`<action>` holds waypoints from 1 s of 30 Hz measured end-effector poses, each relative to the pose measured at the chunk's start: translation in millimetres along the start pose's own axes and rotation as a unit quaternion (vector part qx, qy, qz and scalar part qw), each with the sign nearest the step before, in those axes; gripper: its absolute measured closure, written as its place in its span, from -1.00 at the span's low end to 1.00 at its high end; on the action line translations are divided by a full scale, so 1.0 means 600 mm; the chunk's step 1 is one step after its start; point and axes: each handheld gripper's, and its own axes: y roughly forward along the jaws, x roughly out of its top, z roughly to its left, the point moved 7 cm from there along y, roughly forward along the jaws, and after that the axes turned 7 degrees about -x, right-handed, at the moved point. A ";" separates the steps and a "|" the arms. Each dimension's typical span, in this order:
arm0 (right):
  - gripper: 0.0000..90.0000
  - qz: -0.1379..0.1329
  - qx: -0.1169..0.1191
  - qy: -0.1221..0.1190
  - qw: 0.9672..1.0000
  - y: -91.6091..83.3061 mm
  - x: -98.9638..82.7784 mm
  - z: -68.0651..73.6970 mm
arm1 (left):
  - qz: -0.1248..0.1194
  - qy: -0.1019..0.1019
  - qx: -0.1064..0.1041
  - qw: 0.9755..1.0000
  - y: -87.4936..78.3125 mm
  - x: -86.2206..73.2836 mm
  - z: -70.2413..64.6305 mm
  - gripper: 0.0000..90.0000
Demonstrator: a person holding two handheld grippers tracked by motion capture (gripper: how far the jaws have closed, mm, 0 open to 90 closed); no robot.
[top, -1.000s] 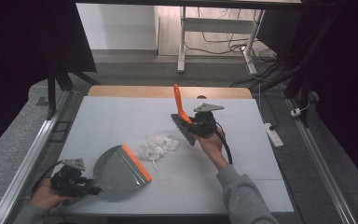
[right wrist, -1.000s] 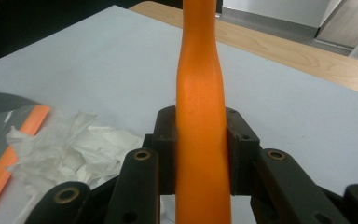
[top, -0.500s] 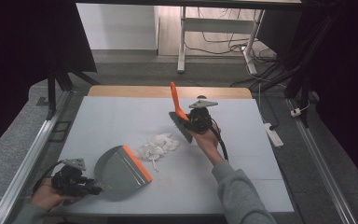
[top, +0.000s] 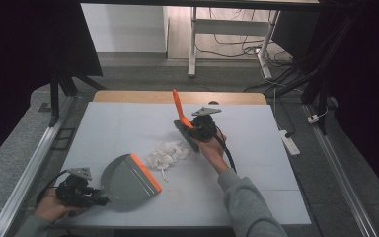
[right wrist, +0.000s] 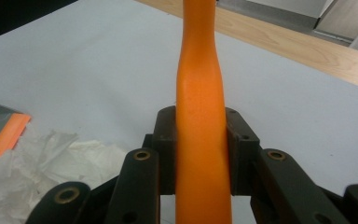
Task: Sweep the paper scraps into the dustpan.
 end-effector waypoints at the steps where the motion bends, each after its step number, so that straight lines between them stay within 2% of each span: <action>1: 0.56 0.002 0.000 -0.003 1.000 0.003 0.000 0.004 | -0.001 0.001 0.001 1.000 0.000 0.001 0.000 0.36; 12: 0.56 0.012 0.021 -0.027 0.999 0.016 0.002 0.043 | -0.002 0.001 -0.007 1.000 0.008 0.005 0.001 0.36; 13: 0.56 0.016 0.026 -0.038 0.999 0.018 0.001 0.055 | -0.004 -0.001 -0.006 1.000 0.009 0.005 0.001 0.36; 15: 0.56 0.017 0.027 -0.043 0.999 0.018 0.001 0.059 | -0.004 -0.002 -0.006 1.000 0.010 0.006 0.001 0.36; 16: 0.56 0.020 0.032 -0.059 0.998 0.019 0.000 0.072 | -0.004 -0.001 -0.006 1.000 0.011 0.007 0.001 0.36; 19: 0.56 0.021 0.039 -0.069 0.997 0.018 -0.001 0.083 | -0.005 -0.002 -0.007 1.000 0.013 0.008 0.001 0.37; 20: 0.56 0.020 0.049 -0.071 0.996 0.017 0.000 0.094 | -0.005 -0.003 -0.007 1.000 0.013 0.008 0.001 0.37; 25: 0.56 0.016 0.067 -0.069 0.995 0.013 0.001 0.113 | -0.006 -0.001 -0.008 1.000 0.015 0.010 0.002 0.36; 30: 0.56 0.018 0.090 -0.076 0.993 0.008 -0.002 0.145 | -0.006 -0.003 -0.008 1.000 0.016 0.011 0.001 0.36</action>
